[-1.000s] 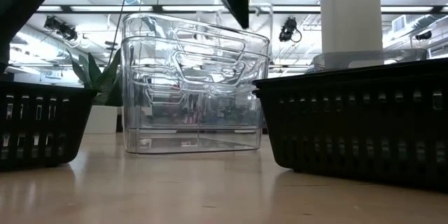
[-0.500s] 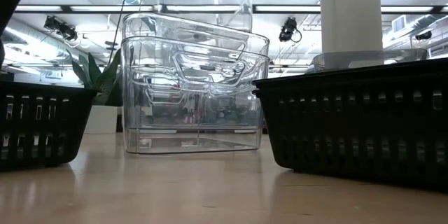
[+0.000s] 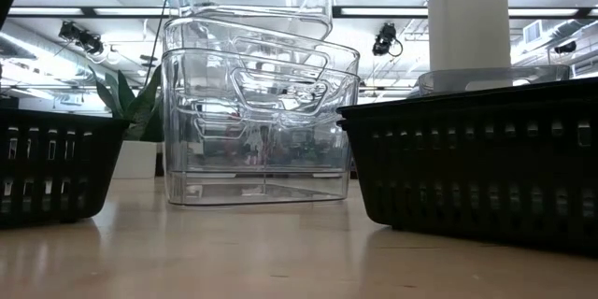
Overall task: Stack baskets by color
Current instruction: Stack the top transparent bin on top of the bottom transparent bin
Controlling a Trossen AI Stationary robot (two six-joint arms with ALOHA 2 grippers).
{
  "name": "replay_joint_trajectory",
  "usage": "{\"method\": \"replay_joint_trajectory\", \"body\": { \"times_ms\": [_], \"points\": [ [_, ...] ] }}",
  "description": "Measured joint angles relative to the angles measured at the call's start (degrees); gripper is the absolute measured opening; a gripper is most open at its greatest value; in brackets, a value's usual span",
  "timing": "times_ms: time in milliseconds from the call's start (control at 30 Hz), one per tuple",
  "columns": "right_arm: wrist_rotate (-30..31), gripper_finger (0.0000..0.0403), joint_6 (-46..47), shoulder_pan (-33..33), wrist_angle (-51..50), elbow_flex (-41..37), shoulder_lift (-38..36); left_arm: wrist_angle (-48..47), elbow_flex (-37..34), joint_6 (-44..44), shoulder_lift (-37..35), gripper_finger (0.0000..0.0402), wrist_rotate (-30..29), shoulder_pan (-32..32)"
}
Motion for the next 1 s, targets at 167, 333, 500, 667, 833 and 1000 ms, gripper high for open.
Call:
{"method": "replay_joint_trajectory", "body": {
  "times_ms": [167,333,500,667,833,1000],
  "points": [
    [0.02,0.0071,0.00,0.00,0.07,0.00,0.00,0.42,-0.19,-1.59,0.92,0.0008,-0.10,-0.88],
    [0.02,0.0071,0.00,0.01,0.11,0.00,0.00,1.59,-2.24,-1.73,1.90,0.0008,-0.18,-1.42],
    [0.02,0.0071,0.00,0.00,0.09,0.00,0.00,5.26,-4.35,-1.82,1.93,0.0008,0.04,-2.37],
    [0.00,0.0071,0.00,0.00,0.09,0.00,0.00,5.62,-4.35,-1.94,1.89,0.0009,-0.92,-4.19],
    [0.00,0.0071,0.00,0.01,0.09,0.00,0.00,5.40,-4.35,-2.10,1.89,0.0007,-3.00,-6.10],
    [0.01,0.0071,0.02,0.01,0.35,0.00,0.00,5.40,-4.35,-2.13,1.89,0.0007,-2.94,-6.97]
  ]
}}
